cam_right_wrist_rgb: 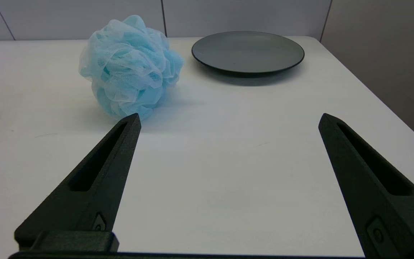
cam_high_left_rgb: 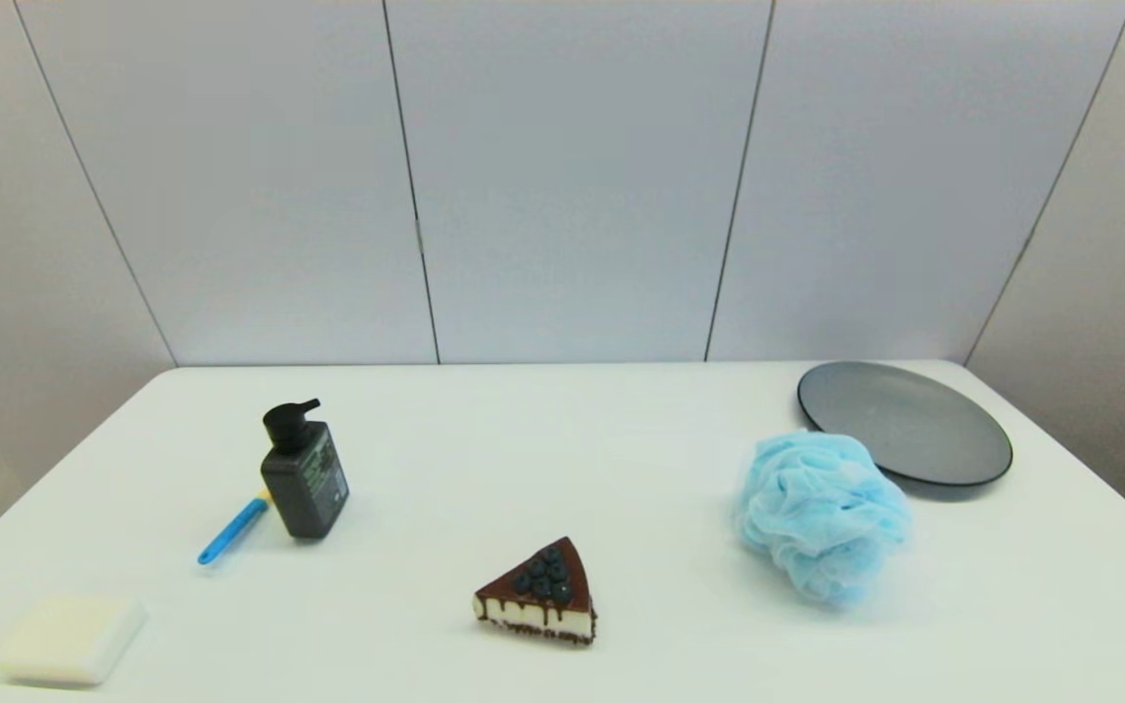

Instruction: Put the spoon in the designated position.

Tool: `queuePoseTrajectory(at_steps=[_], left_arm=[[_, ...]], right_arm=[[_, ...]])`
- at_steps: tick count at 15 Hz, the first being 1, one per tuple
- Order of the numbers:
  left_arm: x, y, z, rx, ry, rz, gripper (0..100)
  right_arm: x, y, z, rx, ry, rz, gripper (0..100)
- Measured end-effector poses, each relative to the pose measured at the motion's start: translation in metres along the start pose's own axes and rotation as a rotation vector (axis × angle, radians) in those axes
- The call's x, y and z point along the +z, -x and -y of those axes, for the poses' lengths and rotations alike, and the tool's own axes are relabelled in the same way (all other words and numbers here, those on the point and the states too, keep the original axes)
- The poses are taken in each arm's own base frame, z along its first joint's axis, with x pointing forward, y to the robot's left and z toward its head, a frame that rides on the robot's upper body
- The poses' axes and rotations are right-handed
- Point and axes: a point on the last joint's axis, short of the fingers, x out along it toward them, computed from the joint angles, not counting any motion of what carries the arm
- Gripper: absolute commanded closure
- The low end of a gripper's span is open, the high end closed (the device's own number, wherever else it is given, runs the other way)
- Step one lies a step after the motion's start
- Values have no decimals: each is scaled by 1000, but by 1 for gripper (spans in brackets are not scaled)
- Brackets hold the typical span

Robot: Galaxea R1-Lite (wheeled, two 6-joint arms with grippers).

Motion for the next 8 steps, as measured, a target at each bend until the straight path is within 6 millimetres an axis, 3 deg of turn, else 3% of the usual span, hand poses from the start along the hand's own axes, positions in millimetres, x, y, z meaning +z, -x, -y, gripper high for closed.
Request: queuePoseTrajectory(at_steps=[8], left_arm=[[0, 0, 0, 0, 0, 0, 0]], right_arm=[[0, 0, 0, 0, 1, 0, 0]])
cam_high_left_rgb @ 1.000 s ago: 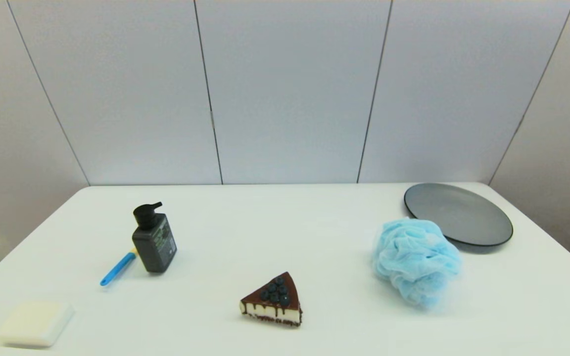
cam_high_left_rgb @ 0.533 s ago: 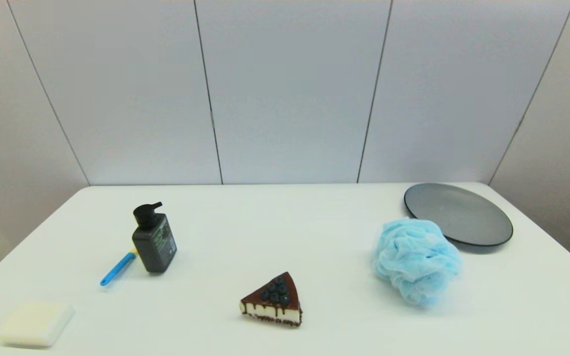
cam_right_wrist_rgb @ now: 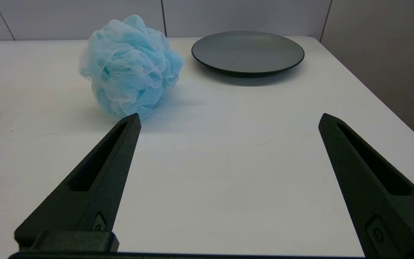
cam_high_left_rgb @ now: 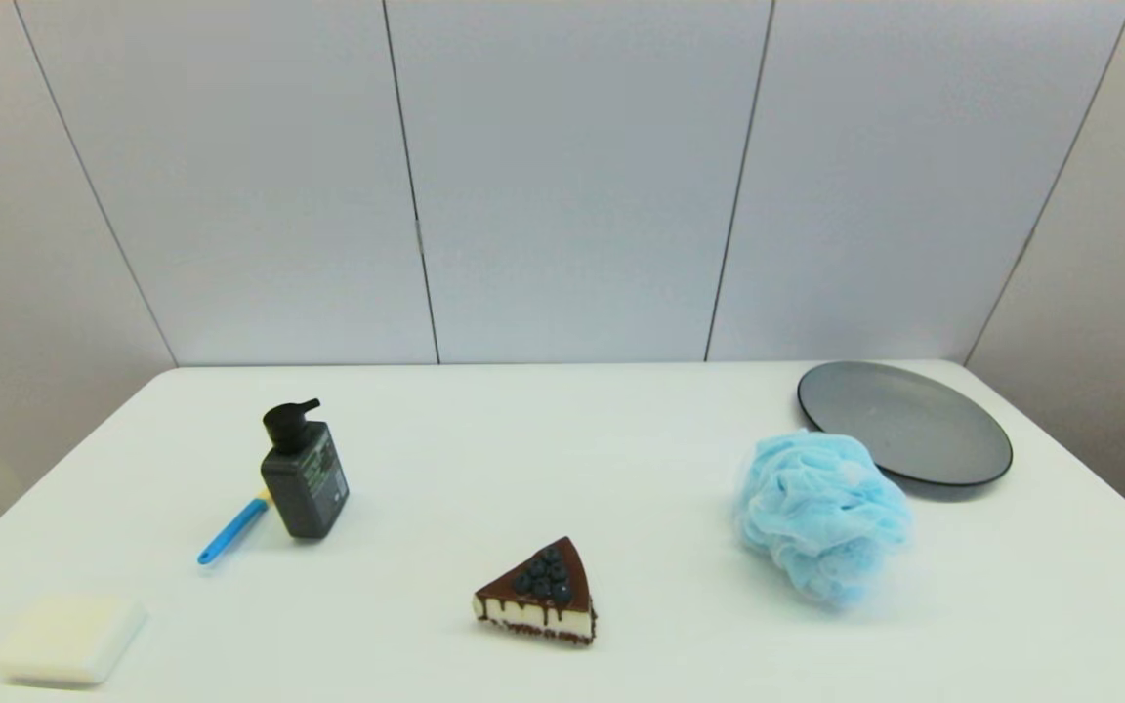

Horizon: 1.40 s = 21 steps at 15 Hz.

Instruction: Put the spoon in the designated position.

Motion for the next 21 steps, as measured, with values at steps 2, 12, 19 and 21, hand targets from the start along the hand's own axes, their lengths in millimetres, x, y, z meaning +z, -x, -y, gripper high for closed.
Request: queuePoseTrajectory(at_steps=[2, 12, 19, 21], left_arm=[[0, 0, 0, 0, 0, 0, 0], [0, 0, 0, 0, 0, 0, 0], [0, 0, 0, 0, 0, 0, 0], [0, 0, 0, 0, 0, 0, 0]], right_arm=[[0, 0, 0, -1, 2, 0, 0], [0, 0, 0, 0, 3, -2, 0], [0, 0, 0, 0, -1, -2, 0], [0, 0, 0, 0, 0, -2, 0]])
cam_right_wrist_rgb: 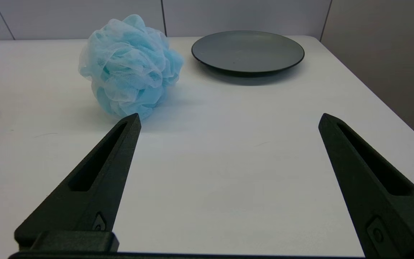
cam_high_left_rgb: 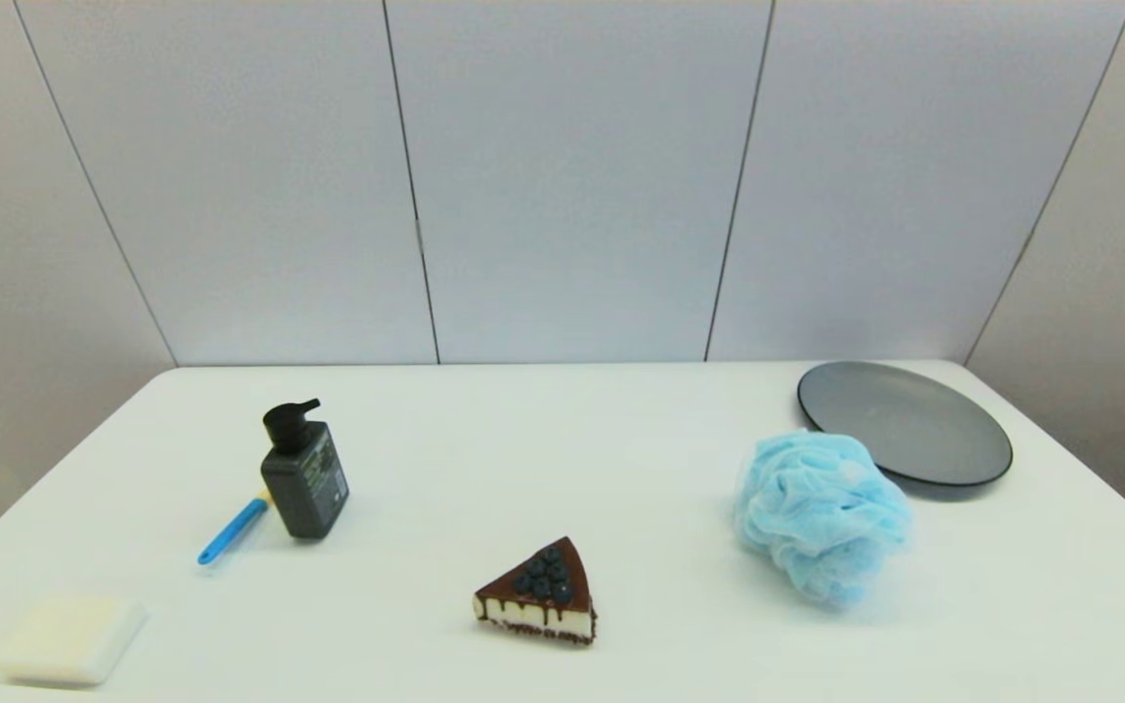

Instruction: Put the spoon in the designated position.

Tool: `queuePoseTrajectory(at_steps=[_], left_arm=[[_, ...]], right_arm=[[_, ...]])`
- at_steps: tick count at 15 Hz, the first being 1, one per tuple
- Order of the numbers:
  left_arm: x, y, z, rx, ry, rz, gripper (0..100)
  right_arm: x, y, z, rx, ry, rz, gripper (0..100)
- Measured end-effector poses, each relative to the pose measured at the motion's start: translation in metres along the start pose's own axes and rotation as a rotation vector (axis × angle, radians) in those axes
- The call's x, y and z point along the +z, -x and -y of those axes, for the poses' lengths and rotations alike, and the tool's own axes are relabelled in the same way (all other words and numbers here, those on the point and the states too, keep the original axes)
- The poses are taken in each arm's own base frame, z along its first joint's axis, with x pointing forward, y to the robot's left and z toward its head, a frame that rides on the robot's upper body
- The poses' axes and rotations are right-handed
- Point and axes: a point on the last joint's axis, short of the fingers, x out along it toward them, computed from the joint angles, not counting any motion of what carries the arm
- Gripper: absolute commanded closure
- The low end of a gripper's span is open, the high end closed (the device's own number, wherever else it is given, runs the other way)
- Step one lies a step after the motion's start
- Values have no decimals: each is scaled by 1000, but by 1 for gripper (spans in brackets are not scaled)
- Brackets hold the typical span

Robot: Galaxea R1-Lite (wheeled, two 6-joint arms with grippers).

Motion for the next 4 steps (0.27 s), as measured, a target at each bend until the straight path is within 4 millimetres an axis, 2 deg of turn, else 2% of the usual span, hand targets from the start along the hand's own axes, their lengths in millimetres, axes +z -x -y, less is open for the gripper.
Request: queuePoseTrajectory(at_steps=[4], left_arm=[[0, 0, 0, 1, 0, 0, 0]], right_arm=[[0, 0, 0, 0, 2, 0, 0]])
